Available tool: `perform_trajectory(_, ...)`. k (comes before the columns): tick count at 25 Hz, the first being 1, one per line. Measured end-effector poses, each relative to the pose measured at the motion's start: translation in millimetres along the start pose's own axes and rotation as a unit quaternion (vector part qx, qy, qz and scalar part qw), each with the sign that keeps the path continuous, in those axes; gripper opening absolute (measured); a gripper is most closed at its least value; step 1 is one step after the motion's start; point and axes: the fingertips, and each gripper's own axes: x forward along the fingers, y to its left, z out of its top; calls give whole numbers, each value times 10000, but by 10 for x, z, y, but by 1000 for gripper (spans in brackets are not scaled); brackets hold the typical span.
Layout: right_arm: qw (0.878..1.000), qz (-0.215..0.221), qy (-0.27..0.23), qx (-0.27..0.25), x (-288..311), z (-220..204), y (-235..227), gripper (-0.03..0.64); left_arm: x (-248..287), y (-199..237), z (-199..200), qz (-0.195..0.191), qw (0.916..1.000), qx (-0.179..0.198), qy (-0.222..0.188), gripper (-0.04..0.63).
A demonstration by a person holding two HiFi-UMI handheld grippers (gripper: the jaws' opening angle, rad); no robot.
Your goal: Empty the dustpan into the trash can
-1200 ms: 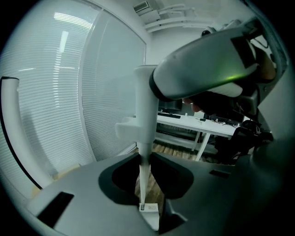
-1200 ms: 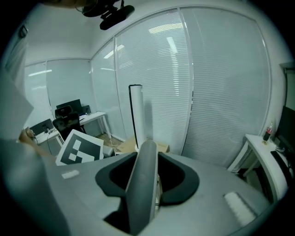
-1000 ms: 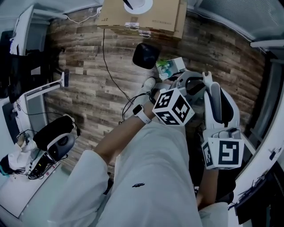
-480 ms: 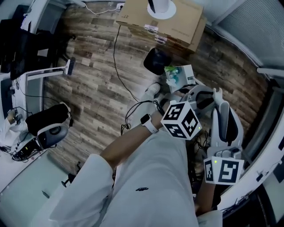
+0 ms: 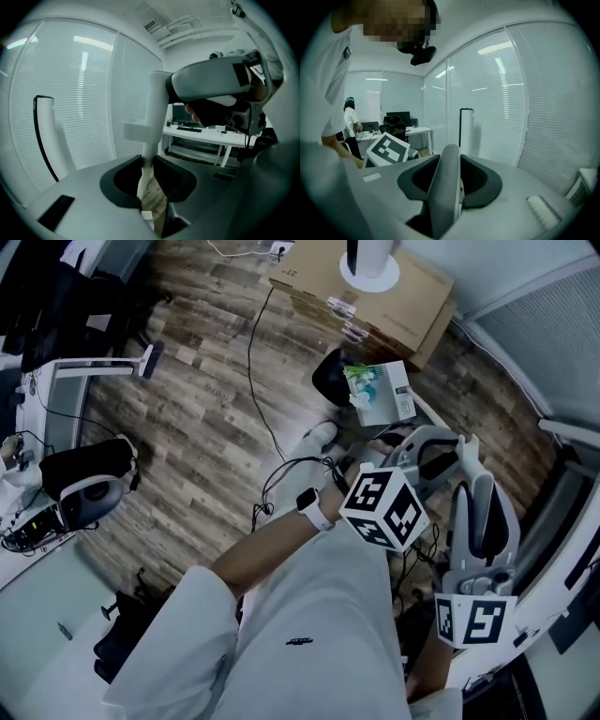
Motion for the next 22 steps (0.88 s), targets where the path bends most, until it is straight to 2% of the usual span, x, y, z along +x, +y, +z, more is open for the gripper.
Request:
perform_trajectory(7, 9973, 565, -286, -363, 265, 78, 164, 143, -157, 382, -61, 613, 9980, -151, -79, 86)
perform_trajectory(22, 9859, 1268, -450, -999, 516, 152, 524, 141, -496, 715, -198, 1362, 9891, -433, -361, 88)
